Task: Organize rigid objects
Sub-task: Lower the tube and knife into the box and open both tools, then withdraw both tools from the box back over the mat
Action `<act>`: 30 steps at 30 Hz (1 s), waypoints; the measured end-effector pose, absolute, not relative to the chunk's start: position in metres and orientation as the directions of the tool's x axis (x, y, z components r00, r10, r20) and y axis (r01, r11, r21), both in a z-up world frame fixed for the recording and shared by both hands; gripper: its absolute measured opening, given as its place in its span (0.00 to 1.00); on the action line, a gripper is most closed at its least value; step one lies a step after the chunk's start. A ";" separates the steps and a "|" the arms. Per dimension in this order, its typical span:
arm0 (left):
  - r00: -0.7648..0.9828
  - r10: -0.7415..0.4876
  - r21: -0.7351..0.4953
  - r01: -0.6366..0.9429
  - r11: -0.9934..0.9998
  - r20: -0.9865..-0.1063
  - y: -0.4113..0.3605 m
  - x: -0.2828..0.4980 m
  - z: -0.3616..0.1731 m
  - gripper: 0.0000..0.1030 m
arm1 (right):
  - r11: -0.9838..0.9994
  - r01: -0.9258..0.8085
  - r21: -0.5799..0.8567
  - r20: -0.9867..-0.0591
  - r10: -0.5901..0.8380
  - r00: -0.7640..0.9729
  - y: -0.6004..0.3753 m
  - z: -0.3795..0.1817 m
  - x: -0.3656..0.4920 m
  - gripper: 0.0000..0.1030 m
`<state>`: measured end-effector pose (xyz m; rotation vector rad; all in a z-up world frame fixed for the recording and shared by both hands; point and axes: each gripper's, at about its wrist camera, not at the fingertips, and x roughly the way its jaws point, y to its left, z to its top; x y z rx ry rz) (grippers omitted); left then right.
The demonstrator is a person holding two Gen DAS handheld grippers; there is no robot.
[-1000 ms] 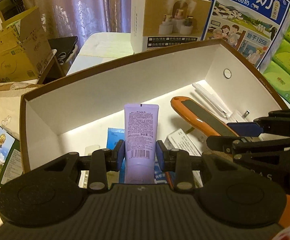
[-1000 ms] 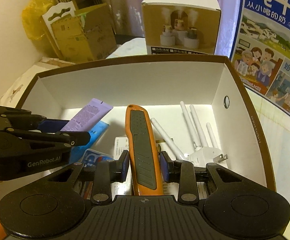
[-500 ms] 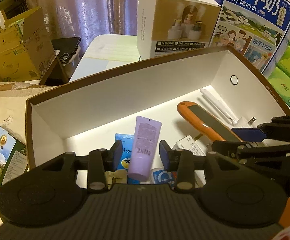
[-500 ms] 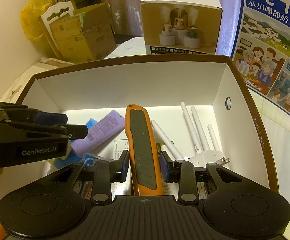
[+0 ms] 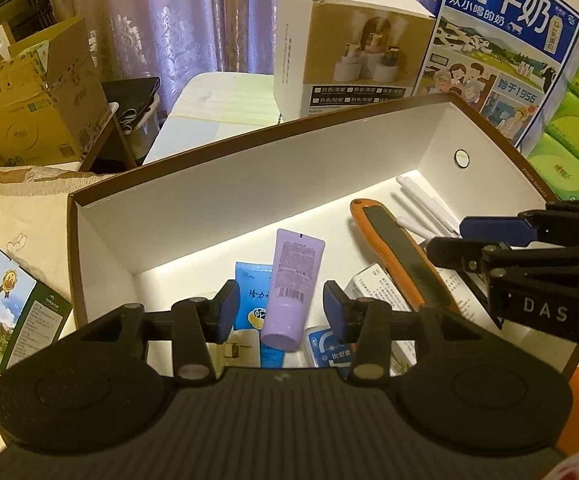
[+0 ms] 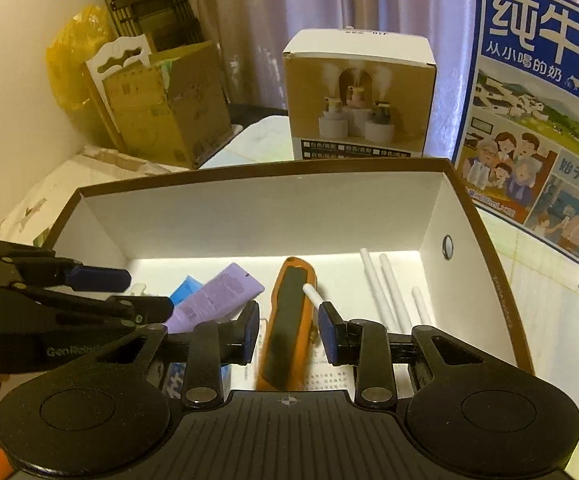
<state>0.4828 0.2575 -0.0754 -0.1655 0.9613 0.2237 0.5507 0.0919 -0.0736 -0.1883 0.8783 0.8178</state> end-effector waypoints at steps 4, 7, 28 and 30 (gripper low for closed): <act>0.568 0.115 -0.036 -0.248 0.968 -0.815 0.255 0.473 -0.069 0.47 | 0.695 -0.697 0.180 -0.756 0.550 0.354 0.086 -0.071 0.545 0.29; 0.584 0.116 -0.033 -0.240 0.970 -0.803 0.251 0.464 -0.062 0.54 | 0.702 -0.684 0.199 -0.755 0.554 0.350 0.075 -0.068 0.536 0.31; 0.693 0.042 -0.064 -0.127 0.990 -0.719 0.205 0.358 -0.009 0.70 | 0.819 -0.513 0.259 -0.684 0.530 0.501 -0.013 -0.017 0.427 0.59; 0.693 0.047 -0.055 -0.124 0.991 -0.719 0.195 0.345 -0.005 0.70 | 0.827 -0.493 0.271 -0.679 0.527 0.511 -0.023 -0.013 0.416 0.59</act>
